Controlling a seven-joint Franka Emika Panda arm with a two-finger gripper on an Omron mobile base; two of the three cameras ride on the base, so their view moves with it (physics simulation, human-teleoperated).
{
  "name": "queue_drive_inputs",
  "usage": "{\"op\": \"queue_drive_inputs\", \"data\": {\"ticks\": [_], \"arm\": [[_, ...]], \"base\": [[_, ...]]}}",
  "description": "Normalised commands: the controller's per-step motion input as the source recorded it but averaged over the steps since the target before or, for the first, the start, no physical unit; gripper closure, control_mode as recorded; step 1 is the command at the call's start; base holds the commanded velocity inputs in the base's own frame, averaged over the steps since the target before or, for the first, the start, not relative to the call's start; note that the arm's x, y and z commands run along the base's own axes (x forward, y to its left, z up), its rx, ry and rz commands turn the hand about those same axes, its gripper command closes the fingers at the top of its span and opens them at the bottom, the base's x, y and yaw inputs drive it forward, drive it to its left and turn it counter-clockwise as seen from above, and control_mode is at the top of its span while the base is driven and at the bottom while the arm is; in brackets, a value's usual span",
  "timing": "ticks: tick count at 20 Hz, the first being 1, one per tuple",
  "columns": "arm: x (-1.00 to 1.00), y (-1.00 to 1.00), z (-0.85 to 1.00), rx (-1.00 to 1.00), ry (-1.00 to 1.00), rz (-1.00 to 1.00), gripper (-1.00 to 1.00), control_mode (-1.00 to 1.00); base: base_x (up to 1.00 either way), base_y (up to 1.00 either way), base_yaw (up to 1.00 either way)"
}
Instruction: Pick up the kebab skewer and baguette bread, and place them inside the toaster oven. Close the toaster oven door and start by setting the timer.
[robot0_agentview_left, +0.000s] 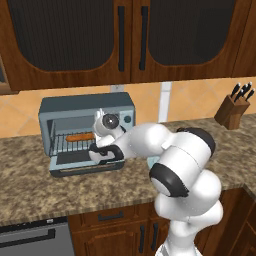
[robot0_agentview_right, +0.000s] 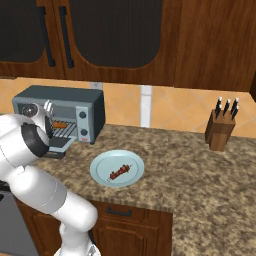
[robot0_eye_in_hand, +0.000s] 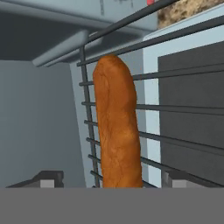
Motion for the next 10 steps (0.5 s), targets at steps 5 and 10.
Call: {"op": "queue_drive_inputs", "data": {"ticks": [5,10], "arm": [[-0.13,0.00,0.04,0.00,0.00,0.00,-1.00,-1.00],[-0.62,-0.11,0.50,0.00,0.00,0.00,-1.00,-1.00]], "base": [[0.00,0.00,0.00],[0.00,0.00,0.00]]}}
